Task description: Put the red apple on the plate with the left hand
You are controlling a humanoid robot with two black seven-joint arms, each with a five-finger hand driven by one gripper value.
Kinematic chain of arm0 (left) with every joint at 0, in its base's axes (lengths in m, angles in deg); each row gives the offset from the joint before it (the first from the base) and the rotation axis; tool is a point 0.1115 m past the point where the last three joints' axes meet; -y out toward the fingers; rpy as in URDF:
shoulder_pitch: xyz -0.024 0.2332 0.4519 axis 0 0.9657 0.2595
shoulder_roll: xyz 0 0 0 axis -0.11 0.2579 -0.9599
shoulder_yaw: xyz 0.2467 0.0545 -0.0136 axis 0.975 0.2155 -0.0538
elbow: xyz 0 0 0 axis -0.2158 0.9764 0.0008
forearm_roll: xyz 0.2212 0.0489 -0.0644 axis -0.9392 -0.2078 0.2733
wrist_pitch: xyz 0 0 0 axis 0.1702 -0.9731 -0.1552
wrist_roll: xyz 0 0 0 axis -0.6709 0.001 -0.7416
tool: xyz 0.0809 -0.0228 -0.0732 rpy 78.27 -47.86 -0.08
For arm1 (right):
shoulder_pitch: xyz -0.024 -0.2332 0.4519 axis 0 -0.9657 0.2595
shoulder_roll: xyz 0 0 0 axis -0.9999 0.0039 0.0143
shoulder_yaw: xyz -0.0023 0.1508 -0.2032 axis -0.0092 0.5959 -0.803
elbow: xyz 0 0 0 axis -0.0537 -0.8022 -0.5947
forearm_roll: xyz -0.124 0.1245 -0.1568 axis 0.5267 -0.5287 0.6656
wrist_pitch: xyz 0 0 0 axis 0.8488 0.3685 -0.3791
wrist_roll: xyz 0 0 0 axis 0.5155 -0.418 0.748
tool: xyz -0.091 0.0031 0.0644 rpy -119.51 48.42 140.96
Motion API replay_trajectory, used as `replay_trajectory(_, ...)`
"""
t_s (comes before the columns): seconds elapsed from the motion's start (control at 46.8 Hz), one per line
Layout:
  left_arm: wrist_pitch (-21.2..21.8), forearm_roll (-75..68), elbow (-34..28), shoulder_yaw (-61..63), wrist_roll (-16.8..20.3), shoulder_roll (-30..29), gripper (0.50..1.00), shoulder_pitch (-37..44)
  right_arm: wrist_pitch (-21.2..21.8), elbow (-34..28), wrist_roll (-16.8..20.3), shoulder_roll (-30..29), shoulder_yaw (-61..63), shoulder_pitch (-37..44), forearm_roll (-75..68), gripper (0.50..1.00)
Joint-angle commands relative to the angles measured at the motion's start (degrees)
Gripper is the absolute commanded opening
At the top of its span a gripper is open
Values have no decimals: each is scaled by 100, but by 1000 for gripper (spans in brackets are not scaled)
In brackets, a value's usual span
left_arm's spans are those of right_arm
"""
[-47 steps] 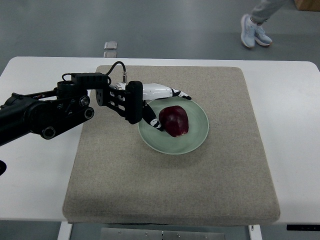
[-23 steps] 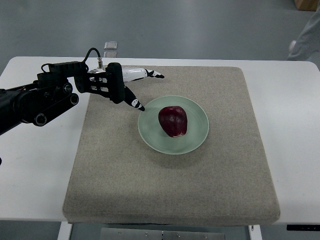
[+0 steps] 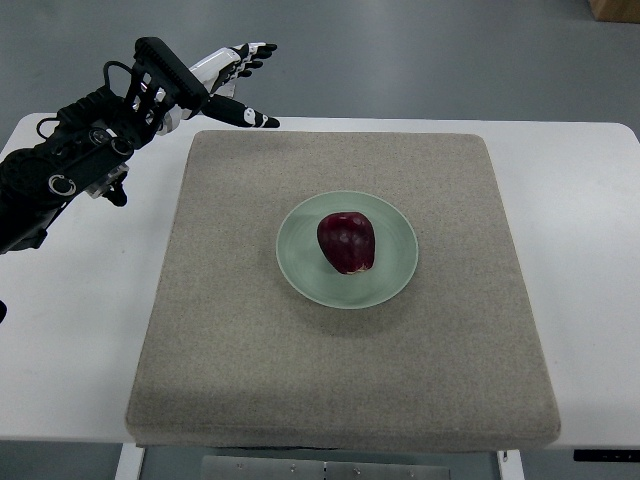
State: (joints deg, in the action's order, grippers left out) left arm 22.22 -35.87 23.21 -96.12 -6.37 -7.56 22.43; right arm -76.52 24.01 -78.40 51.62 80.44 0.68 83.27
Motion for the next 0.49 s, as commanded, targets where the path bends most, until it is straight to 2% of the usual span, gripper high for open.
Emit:
replay_trajectory(0.0, 184, 720, -109, -8, -80, 65, 992, 0, 0, 0, 0, 0, 3, 0, 0, 964)
replay_trajectory(0.107, 474, 1582, -180, -8, -98, 109, 994, 8, 0, 0, 0, 0, 3, 0, 0, 964)
replay_trajectory(0.214, 580, 2399, -189, -52, -124, 153, 994, 0, 0, 0, 0, 0, 3, 0, 0, 964)
replay_trajectory(0.363, 896, 3639, -426, -210, -537, 294, 994, -9, 0, 0, 0, 0, 3, 0, 0, 964)
replay_trajectory(0.47, 914, 4193, -593, -280, -722, 356, 994, -18, 0, 0, 0, 0, 3, 0, 0, 964)
